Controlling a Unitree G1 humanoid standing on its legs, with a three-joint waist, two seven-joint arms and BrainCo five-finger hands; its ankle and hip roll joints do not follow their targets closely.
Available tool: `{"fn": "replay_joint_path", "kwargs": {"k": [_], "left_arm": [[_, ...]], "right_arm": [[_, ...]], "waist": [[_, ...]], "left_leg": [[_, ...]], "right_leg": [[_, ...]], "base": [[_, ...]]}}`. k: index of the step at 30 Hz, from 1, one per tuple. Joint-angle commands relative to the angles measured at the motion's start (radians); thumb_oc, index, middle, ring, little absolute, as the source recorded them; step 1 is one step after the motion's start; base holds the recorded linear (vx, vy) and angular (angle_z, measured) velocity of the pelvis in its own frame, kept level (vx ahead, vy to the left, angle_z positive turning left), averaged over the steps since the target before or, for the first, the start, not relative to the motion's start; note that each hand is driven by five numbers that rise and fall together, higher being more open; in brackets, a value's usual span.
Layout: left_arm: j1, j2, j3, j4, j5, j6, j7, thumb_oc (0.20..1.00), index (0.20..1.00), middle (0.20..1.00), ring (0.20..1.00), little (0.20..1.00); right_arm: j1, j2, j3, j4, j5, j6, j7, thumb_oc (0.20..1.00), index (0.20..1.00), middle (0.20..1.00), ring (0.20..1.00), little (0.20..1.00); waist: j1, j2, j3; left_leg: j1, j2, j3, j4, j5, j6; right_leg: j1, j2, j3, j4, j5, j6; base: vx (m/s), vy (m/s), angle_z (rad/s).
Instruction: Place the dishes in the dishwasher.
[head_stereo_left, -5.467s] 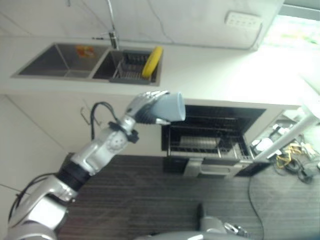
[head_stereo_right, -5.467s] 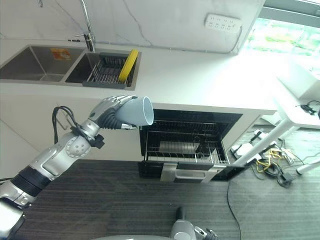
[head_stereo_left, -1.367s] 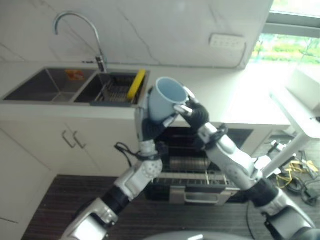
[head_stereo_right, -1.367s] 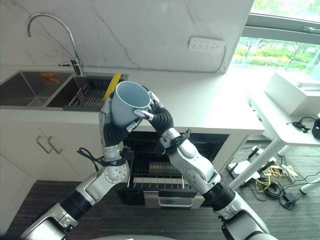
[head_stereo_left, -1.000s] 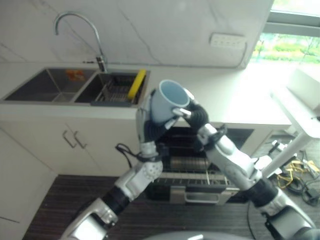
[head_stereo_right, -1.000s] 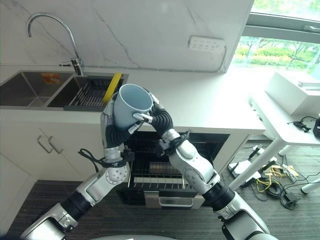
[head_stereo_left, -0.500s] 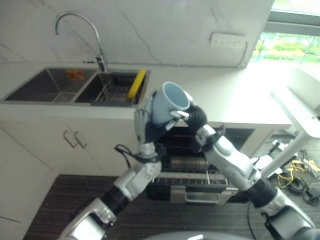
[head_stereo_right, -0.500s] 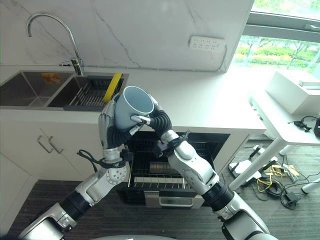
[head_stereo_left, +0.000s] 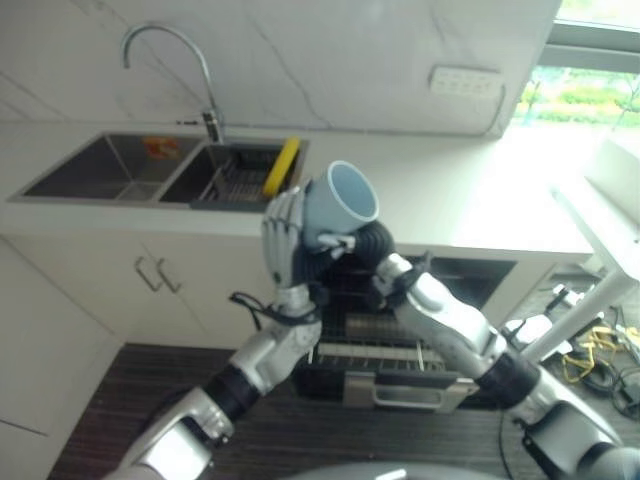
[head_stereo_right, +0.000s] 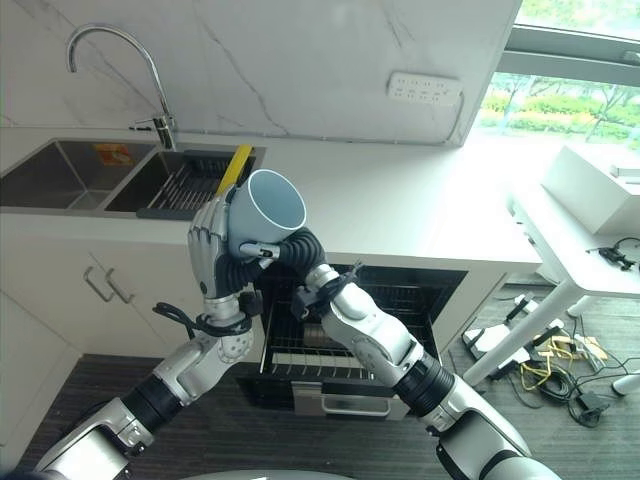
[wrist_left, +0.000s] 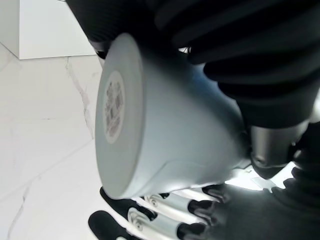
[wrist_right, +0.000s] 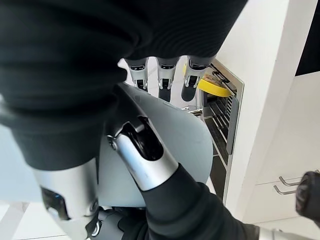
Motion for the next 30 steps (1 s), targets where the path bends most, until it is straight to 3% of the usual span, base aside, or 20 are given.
{"fn": "replay_joint_path", "kwargs": {"k": [1,9,15,24,30], "left_arm": [[-0.140,-0.043,-0.134,0.093,0.049,-0.047,-0.012,0.200,0.200,0.200,0.200,0.200],[-0.138,-0.050,-0.141,0.102,0.061,-0.013,-0.022,0.200,0.200,0.200,0.200,0.200],[-0.101,-0.066,-0.133,0.133,0.051,-0.006,0.016,0.200,0.200,0.200,0.200,0.200],[-0.087,-0.073,-0.129,0.152,0.049,-0.018,0.035,0.200,0.200,0.200,0.200,0.200],[-0.088,-0.075,-0.132,0.158,0.060,-0.033,0.025,0.200,0.200,0.200,0.200,0.200]], "right_arm": [[-0.177,0.129,0.015,-0.035,0.019,-0.050,0.017,1.000,1.000,1.000,1.000,1.000],[-0.178,0.134,0.004,-0.033,0.006,-0.086,-0.044,1.000,1.000,1.000,1.000,1.000],[-0.142,0.157,-0.039,-0.058,-0.040,-0.224,-0.141,1.000,1.000,1.000,1.000,1.000],[-0.141,0.163,-0.028,-0.078,-0.049,-0.239,-0.166,1.000,1.000,1.000,1.000,1.000],[-0.149,0.166,-0.020,-0.074,-0.011,-0.236,-0.125,1.000,1.000,1.000,1.000,1.000]], "waist": [[0.019,-0.047,-0.001],[0.016,-0.046,0.002],[0.013,-0.036,0.009],[0.018,-0.032,0.012],[0.023,-0.033,0.012]], "left_leg": [[-0.010,-0.012,-0.089,0.002,-0.046,0.006],[-0.010,-0.012,-0.087,0.003,-0.045,0.006],[-0.008,-0.012,-0.085,0.005,-0.045,0.009],[-0.007,-0.015,-0.087,0.004,-0.047,0.010],[-0.010,-0.017,-0.089,0.005,-0.046,0.011]], "right_leg": [[0.032,-0.079,-0.043,0.029,-0.032,0.063],[0.029,-0.077,-0.041,0.035,-0.033,0.060],[0.030,-0.076,-0.035,0.036,-0.035,0.055],[0.033,-0.077,-0.045,0.034,-0.037,0.052],[0.034,-0.077,-0.050,0.034,-0.039,0.051]], "base": [[0.00,0.000,0.00],[0.00,0.000,0.00],[0.00,0.000,0.00],[0.00,0.000,0.00],[0.00,0.000,0.00]]}}
